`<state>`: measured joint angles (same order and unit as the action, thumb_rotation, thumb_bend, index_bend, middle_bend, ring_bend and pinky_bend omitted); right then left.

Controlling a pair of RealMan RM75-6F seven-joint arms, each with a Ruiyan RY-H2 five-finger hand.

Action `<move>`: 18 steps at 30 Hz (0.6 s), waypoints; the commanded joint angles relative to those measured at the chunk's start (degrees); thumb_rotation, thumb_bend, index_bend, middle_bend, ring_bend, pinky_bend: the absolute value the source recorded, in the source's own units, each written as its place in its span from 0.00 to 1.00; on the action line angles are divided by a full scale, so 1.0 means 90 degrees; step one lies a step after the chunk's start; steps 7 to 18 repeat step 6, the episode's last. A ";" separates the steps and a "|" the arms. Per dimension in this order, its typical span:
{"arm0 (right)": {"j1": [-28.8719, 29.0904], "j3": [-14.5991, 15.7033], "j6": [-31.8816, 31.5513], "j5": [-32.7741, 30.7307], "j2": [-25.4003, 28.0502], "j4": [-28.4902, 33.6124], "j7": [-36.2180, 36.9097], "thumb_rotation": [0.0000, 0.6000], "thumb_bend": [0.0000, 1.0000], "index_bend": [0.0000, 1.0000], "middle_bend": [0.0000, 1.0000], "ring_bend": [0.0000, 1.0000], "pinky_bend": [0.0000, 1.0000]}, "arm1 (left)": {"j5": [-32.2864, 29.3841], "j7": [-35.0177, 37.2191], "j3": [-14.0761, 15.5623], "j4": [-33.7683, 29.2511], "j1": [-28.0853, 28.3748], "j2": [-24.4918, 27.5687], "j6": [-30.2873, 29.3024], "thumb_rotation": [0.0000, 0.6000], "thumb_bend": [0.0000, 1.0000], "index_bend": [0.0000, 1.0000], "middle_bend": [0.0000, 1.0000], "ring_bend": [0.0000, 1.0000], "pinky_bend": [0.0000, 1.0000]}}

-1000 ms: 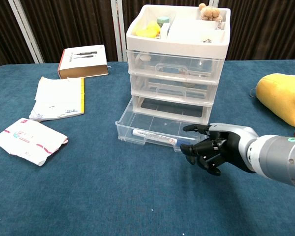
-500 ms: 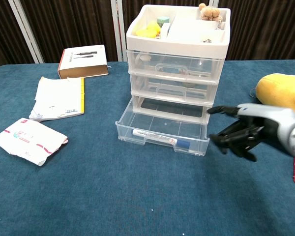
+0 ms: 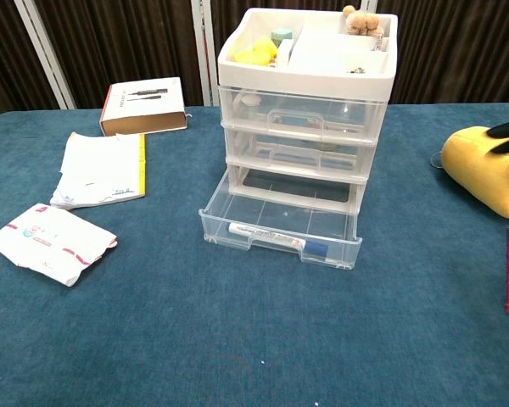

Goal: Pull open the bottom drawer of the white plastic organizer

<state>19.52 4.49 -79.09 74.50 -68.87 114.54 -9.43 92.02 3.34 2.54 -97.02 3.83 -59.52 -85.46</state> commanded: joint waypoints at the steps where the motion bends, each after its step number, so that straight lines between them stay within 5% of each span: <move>1: -0.0847 0.0666 -0.1066 0.1451 0.0459 -0.1161 0.0365 1.00 0.29 0.00 0.00 0.00 0.06 | -0.0011 -0.0144 -0.0022 0.0047 -0.0017 -0.0056 -0.0029 1.00 0.01 0.00 0.00 0.00 0.00; 6: -0.1252 0.0702 -0.1621 0.1967 0.0382 -0.1873 0.0561 1.00 0.29 0.00 0.00 0.00 0.03 | -0.0040 -0.0311 -0.0023 0.0063 -0.0012 -0.0089 0.0016 1.00 0.01 0.00 0.00 0.00 0.00; 18: -0.1252 0.0702 -0.1621 0.1967 0.0382 -0.1873 0.0561 1.00 0.29 0.00 0.00 0.00 0.03 | -0.0040 -0.0311 -0.0023 0.0063 -0.0012 -0.0089 0.0016 1.00 0.01 0.00 0.00 0.00 0.00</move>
